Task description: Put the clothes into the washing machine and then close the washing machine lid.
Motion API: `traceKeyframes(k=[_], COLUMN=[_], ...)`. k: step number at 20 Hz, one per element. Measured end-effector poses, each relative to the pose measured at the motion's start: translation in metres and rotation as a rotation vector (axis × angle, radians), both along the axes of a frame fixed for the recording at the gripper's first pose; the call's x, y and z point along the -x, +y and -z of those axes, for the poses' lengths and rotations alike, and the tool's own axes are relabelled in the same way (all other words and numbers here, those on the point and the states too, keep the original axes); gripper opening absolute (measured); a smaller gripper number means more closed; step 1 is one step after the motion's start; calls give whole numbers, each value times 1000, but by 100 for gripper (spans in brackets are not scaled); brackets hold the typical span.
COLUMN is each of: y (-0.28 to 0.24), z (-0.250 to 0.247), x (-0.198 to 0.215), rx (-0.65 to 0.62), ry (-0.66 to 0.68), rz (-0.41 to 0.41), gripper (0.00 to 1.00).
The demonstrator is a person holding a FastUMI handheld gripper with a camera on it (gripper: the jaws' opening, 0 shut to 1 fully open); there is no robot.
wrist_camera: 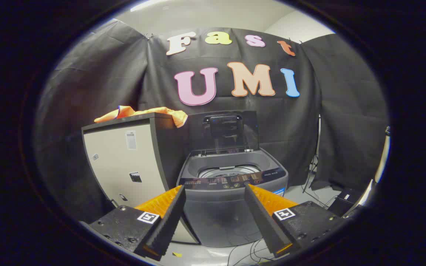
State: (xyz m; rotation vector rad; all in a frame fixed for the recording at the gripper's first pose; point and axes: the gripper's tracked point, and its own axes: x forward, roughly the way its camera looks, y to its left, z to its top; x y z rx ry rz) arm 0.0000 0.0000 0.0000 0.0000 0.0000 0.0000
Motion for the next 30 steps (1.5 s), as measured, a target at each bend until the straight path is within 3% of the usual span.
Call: traceKeyframes(k=[16, 24, 27, 30], y=[6, 37, 49, 81], z=[-1, -64, -98, -141], x=[1, -14, -29, -44], rx=[-14, 29, 37, 77], ry=[5, -84, -113, -155], rz=[11, 12, 56, 23], gripper=[97, 97, 97, 97])
